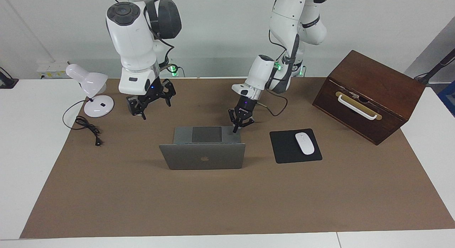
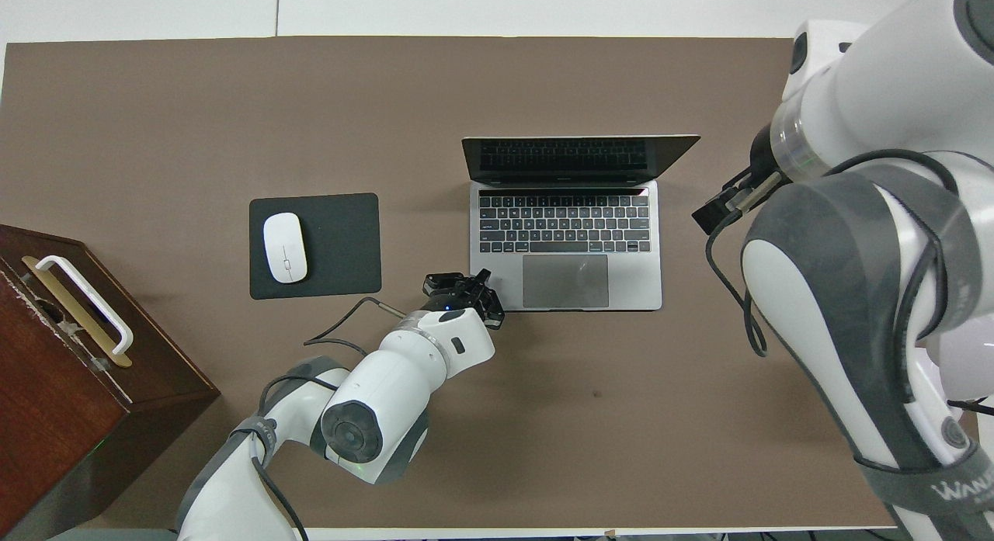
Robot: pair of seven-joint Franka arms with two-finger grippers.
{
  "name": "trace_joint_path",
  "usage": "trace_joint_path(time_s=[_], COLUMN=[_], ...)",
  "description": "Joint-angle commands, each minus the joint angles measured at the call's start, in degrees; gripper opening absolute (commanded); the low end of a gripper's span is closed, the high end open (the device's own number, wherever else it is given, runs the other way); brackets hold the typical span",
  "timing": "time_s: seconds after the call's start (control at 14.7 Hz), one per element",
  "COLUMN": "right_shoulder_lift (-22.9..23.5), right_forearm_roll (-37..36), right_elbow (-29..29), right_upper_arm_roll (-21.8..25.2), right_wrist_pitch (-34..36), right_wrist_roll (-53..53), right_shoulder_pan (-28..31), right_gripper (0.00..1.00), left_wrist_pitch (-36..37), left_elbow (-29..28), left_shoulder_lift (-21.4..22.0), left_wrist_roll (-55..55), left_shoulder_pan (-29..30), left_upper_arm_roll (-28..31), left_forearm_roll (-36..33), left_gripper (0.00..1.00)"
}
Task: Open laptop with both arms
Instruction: 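Withdraw the right gripper from the lid while the left gripper releases the base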
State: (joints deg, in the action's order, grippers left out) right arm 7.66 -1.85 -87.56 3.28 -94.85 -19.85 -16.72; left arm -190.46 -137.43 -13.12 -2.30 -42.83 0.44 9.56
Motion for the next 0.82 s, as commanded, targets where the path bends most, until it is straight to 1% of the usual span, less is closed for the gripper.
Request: trace_joint_path(time_s=[0.0, 0.2, 0.34, 0.48, 0.54, 0.68, 0.75], right_shoulder_lift=[-4.1, -6.6, -8.7, -11.3, -12.0, -12.1, -12.1], right_forearm_roll=[1.6, 4.2, 4.5, 5.8, 6.6, 7.2, 7.2], right_elbow=[-2.5, -3.1, -4.1, -6.6, -7.1, -8.0, -8.1], right_upper_arm_roll=[-0.5, -0.4, -0.4, -0.7, -1.0, -1.2, -1.3], right_wrist_pitch=[4.5, 9.2, 11.4, 12.1, 12.1, 12.0, 11.7], right_wrist_roll=[6.6, 13.0, 14.4, 14.8, 14.7, 14.5, 14.2], right_shoulder_pan=[1.6, 2.0, 3.0, 4.8, 6.5, 8.0, 8.9], right_gripper=[1.0, 1.0, 1.0, 1.0, 1.0, 1.0, 1.0], left_wrist_pitch=[12.3, 25.0, 31.9, 39.3, 44.0, 54.4, 59.1], left_elbow=[2.5, 5.8, 7.5, 9.7, 11.3, 15.4, 17.3], left_shoulder_lift=[6.3, 10.8, 12.9, 14.6, 15.7, 17.0, 17.4], left_wrist_roll=[-0.2, -0.2, -0.9, -0.9, -0.8, -0.8, -0.8], left_shoulder_pan=[1.5, 2.8, 4.0, 5.9, 7.1, 10.3, 11.9], left_upper_arm_roll=[0.3, 0.5, 0.6, 0.6, 0.6, 0.6, 0.7], left_forearm_roll=[0.9, 0.9, 0.9, 0.8, 0.4, 0.0, 0.0], left_gripper=[0.0, 0.0, 0.0, 0.0, 0.0, 0.0, 0.11])
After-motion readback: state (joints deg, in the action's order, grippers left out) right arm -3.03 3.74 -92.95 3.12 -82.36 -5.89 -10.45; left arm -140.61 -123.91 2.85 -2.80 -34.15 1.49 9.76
